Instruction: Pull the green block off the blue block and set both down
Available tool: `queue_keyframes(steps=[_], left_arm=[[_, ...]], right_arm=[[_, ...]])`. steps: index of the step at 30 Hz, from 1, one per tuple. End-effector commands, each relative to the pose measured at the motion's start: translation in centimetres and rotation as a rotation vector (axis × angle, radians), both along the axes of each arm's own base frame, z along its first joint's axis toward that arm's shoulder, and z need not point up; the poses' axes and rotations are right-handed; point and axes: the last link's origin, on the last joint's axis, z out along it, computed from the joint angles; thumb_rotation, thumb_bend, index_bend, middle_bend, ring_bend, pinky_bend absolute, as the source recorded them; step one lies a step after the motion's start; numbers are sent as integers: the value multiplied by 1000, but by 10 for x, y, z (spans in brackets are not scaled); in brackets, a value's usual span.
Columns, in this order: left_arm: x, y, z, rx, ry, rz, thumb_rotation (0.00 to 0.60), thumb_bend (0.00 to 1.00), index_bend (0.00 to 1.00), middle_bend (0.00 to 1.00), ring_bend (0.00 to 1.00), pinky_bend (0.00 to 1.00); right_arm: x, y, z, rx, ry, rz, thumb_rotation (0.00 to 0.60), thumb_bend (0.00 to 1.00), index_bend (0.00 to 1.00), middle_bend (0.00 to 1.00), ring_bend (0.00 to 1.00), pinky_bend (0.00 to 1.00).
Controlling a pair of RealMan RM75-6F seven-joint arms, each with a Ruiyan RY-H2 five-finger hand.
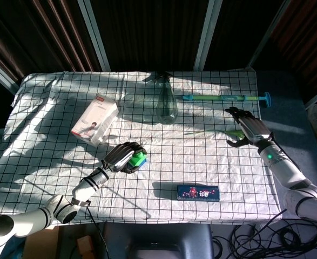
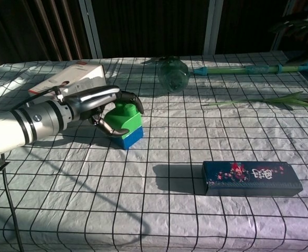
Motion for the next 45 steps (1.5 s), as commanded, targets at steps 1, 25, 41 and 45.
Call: queue_keyframes(steps=[1,25,41,45], left_arm=[[-4,0,1,14,12,5,600,415,435,500,418,554],[-14,-25,59,233,-237,18,600,795,718,798,810,1000],[12,-63,81,133,-779,55,600,805,729,816,821,1000],[19,-62,74,105,-777,38,600,805,730,816,821,1000]], right_arm=[[-1,0,0,3,-1,-2,600,184,0,0,0,0],[11,1,-14,26,-56,38,600,185,0,0,0,0],[100,-6,-60,223,-531,54,600,171,0,0,0,0],[132,-5,-69,338,-589,39,600,122,0,0,0,0]])
